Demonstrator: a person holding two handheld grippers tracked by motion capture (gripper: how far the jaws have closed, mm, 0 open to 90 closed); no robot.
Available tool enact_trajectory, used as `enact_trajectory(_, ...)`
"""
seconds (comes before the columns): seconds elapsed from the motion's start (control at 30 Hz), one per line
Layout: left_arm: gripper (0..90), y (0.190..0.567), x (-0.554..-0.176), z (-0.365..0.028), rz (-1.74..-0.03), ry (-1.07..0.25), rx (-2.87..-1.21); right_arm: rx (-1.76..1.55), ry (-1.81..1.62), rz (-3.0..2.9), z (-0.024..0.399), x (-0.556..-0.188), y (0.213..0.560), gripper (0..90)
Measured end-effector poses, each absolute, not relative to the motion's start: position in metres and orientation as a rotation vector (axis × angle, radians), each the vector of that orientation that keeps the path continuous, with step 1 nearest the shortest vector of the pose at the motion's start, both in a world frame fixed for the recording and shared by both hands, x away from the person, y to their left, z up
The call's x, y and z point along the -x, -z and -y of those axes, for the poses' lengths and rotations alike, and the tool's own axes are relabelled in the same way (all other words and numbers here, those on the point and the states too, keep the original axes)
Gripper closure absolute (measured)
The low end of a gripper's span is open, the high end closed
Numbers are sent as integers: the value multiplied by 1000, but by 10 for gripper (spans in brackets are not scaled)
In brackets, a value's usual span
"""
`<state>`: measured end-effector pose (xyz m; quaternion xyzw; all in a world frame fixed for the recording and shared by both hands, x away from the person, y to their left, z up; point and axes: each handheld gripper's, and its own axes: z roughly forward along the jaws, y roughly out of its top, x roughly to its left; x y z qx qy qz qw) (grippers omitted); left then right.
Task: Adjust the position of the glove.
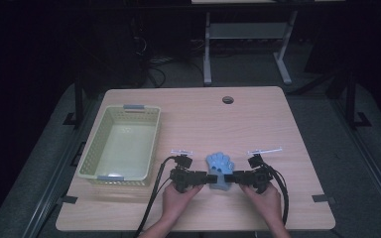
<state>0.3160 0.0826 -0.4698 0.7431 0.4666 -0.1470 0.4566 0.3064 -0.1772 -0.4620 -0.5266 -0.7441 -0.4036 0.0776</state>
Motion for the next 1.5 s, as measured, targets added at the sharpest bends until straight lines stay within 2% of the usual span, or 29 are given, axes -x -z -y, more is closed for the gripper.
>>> enact_trajectory(0.13, 386, 475, -318, -80, -1155, 361, -1847, 1575, 1190, 2228, 174, -308, 466, 484)
enact_trajectory(0.17, 423, 477, -319, -80, -1154, 362, -1838, 1578, 1192, 2220, 173, -308, 466, 501)
enact_trajectory(0.43, 519, 478, -318, -78, -1157, 362, -1845, 1586, 1218, 2193, 171, -306, 471, 544)
enact_trajectory(0.8, 628, 486, -322, -80, -1180, 465, -1794, 1583, 1241, 2169, 165, -303, 474, 656)
enact_trajectory(1.2, 692, 486, -327, -78, -1172, 493, -1775, 1558, 1265, 2141, 165, -303, 473, 733)
enact_trajectory(1.5, 697, 484, -330, -82, -1147, 497, -1770, 1522, 1294, 2131, 165, -305, 472, 754)
